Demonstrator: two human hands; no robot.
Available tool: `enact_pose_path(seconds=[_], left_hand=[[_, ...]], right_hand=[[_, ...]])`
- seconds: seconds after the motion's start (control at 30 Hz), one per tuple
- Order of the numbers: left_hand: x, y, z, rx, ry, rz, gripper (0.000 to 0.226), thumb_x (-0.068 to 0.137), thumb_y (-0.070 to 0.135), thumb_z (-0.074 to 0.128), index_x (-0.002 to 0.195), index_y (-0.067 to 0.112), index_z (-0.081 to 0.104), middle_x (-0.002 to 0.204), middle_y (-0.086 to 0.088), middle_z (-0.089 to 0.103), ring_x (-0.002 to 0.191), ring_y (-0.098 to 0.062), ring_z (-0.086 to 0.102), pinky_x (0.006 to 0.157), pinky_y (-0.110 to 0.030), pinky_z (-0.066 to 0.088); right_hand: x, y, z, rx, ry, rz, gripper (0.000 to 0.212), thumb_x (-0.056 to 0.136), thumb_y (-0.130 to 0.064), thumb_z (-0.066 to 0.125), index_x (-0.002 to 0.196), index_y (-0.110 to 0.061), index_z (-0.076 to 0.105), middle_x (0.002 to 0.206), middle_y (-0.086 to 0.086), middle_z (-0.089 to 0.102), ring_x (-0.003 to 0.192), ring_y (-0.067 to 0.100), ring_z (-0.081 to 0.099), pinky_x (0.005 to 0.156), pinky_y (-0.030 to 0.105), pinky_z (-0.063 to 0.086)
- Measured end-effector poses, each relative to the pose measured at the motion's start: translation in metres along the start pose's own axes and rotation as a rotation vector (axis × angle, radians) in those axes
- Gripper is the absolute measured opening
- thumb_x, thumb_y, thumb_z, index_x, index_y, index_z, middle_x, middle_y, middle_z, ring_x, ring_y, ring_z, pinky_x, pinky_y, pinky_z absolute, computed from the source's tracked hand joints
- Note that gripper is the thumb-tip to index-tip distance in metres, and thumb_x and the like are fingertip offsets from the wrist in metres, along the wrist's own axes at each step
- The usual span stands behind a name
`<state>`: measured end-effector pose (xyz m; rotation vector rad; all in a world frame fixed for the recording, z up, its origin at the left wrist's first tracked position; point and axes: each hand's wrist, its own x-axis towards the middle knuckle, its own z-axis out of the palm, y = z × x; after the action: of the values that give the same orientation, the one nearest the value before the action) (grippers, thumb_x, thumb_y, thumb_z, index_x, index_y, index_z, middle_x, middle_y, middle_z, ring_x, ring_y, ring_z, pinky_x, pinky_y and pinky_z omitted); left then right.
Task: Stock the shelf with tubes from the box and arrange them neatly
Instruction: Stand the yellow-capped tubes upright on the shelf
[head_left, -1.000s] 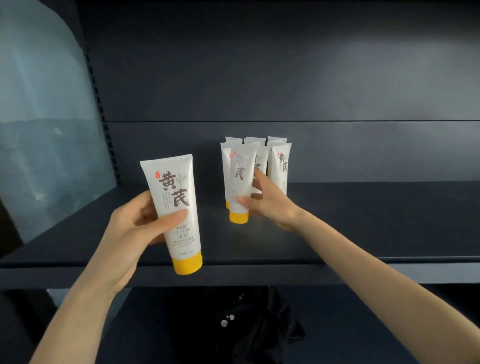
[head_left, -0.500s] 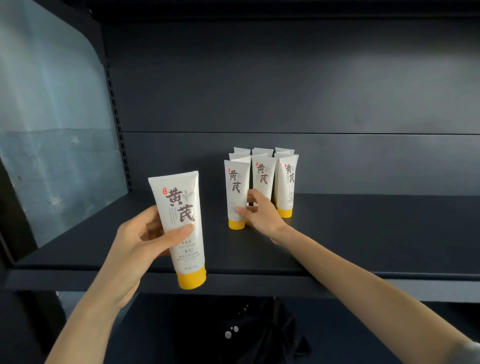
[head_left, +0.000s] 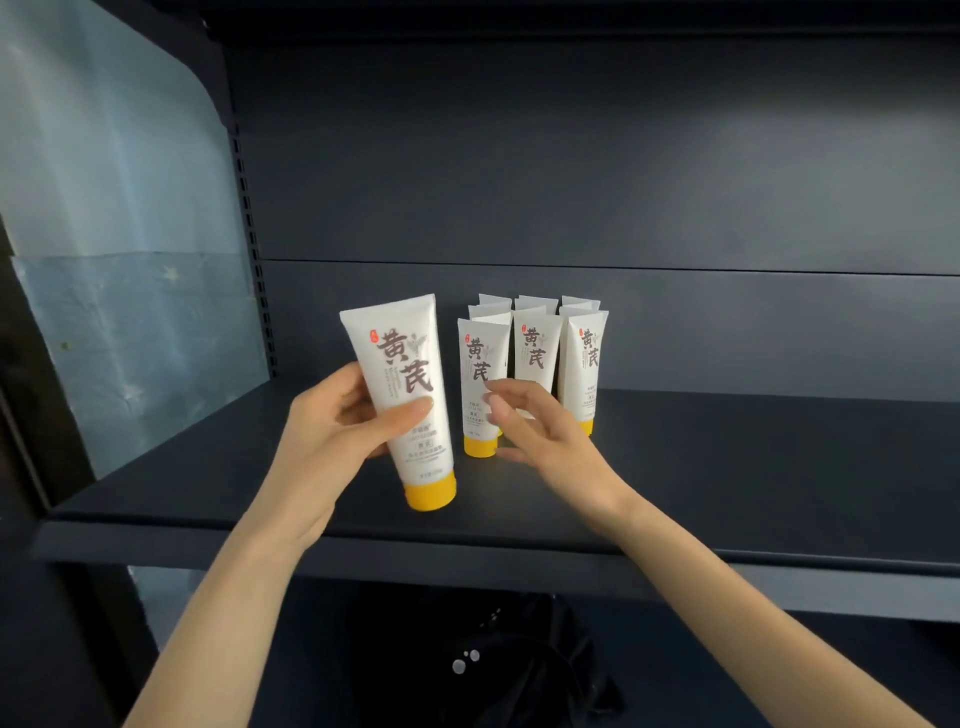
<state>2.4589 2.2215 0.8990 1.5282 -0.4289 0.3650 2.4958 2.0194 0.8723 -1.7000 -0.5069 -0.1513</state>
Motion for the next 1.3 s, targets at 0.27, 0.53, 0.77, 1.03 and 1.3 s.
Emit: enact_pose_path(seconds=[0.27, 0.53, 0.77, 1.03, 1.3], left_hand=[[0.008, 0.012, 0.029, 0.059, -0.05, 0.04, 0.041, 0.06, 0.033, 0.076, 0.1, 0.031, 0.067, 0.1, 0.009, 0.073, 0.095, -0.01, 0.069, 0.075, -0.029, 0.057], [0.002, 0.012, 0.046, 0.068, -0.098, 0.086, 0.048, 0.059, 0.03, 0.078, 0.105, 0.024, 0.066, 0.101, 0.008, 0.073, 0.097, -0.009, 0.068, 0.076, -0.025, 0.057], [0.0, 0.009, 0.049, 0.054, -0.125, 0.129, 0.04, 0.062, 0.029, 0.08, 0.1, 0.032, 0.066, 0.1, 0.01, 0.073, 0.095, -0.008, 0.068, 0.072, -0.02, 0.055], [-0.008, -0.011, 0.027, 0.689, -0.14, 0.1, 0.072, 0.078, 0.069, 0.043, 0.143, 0.043, 0.027, 0.141, 0.029, 0.038, 0.13, 0.006, 0.035, 0.102, -0.028, 0.039], [-0.025, -0.04, -0.003, 1.275, -0.246, -0.093, 0.085, 0.078, 0.07, 0.006, 0.151, 0.028, -0.005, 0.159, 0.013, -0.002, 0.146, -0.007, -0.002, 0.118, -0.032, 0.002]], right_hand=[[-0.037, -0.015, 0.011, 0.006, -0.095, -0.132, 0.054, 0.083, -0.024, 0.071, 0.13, -0.033, 0.046, 0.118, -0.012, 0.061, 0.111, 0.007, 0.06, 0.088, 0.02, 0.05], [-0.047, -0.013, 0.003, -0.011, 0.019, -0.168, 0.05, 0.081, -0.021, 0.075, 0.123, -0.031, 0.05, 0.115, -0.007, 0.065, 0.107, 0.014, 0.064, 0.093, 0.034, 0.053], [-0.045, -0.022, -0.011, -0.017, -0.061, -0.13, 0.044, 0.08, -0.013, 0.075, 0.116, -0.018, 0.051, 0.114, 0.0, 0.068, 0.104, 0.015, 0.066, 0.089, 0.029, 0.054], [-0.024, -0.019, -0.029, -0.164, 0.049, -0.068, 0.043, 0.078, -0.02, 0.078, 0.115, -0.027, 0.057, 0.109, -0.008, 0.066, 0.095, 0.006, 0.067, 0.08, 0.024, 0.056], [0.026, 0.015, -0.056, -0.327, 0.244, 0.102, 0.051, 0.077, -0.02, 0.077, 0.121, -0.021, 0.05, 0.111, -0.002, 0.06, 0.098, 0.011, 0.059, 0.066, 0.014, 0.045]])
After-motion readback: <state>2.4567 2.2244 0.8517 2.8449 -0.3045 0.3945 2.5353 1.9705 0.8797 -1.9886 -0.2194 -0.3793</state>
